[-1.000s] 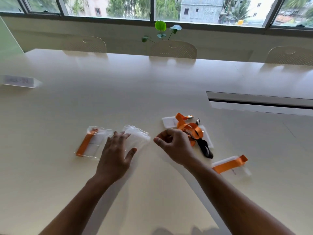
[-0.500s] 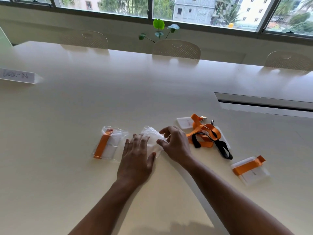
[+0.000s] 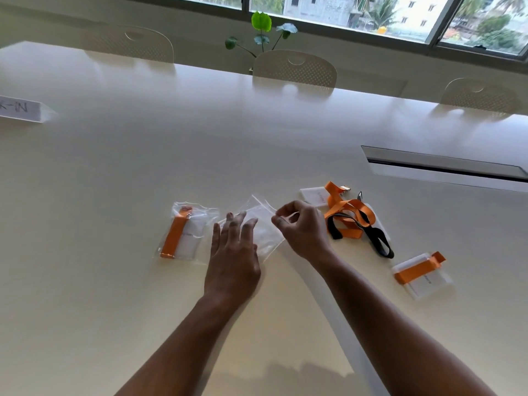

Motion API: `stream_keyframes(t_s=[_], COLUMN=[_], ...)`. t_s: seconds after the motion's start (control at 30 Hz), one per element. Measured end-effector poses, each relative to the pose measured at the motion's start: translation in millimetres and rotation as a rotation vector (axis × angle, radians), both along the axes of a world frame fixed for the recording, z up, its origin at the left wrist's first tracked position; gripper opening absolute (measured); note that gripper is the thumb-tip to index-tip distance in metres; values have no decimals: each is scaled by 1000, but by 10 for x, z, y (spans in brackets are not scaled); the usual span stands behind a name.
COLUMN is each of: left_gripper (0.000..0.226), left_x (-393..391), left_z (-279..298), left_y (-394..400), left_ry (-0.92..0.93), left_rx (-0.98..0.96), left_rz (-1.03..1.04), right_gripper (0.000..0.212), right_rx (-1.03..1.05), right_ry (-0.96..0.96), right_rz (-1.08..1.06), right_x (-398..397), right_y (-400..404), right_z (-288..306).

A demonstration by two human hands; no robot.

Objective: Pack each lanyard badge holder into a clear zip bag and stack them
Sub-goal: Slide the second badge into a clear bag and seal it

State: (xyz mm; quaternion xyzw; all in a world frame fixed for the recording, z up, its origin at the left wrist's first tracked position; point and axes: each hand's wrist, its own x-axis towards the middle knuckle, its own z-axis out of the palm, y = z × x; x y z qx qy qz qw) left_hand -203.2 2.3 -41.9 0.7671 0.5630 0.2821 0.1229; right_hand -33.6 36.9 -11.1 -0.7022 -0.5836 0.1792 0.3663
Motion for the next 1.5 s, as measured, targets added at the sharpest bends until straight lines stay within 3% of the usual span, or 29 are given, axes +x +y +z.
stream_keyframes(t_s=[0.1, 0.23, 0.4, 0.47, 0.63, 0.83, 1.0, 1.23, 1.5], left_gripper=[53, 45, 26, 16, 30, 13, 28, 27, 21], left_x=[-5, -3, 270, 492, 1024, 1424, 1675, 1890, 1963], left_z=[17, 77, 389, 563, 770, 727, 731, 698, 742], left_y=[-9, -43, -182, -245, -331, -418, -488, -534, -593], left_ry=[-45, -83, -240, -410, -661, -633, -687, -657, -380], left_rx=[15, 70, 304, 241, -31, -83, -156, -158, -38], left_rz=[3, 28, 67, 53, 58, -15, -54, -102, -212], right_gripper=[13, 14, 14, 14, 15, 13, 14, 17, 37], right_rx=[28, 13, 138, 190, 299, 323, 336, 307, 407], right_ry=[38, 281, 374, 390, 292, 291, 345, 529, 151], right_rz=[-2, 55, 128, 152, 208, 238, 286, 215, 228], right_x=[46, 209, 470, 568, 877, 1286, 1545, 1771, 1833], right_y=[-37, -139, -398, -521, -845, -1057, -1139, -1158, -1163], right_z=[7, 85, 194, 236, 317, 328, 250, 200, 258])
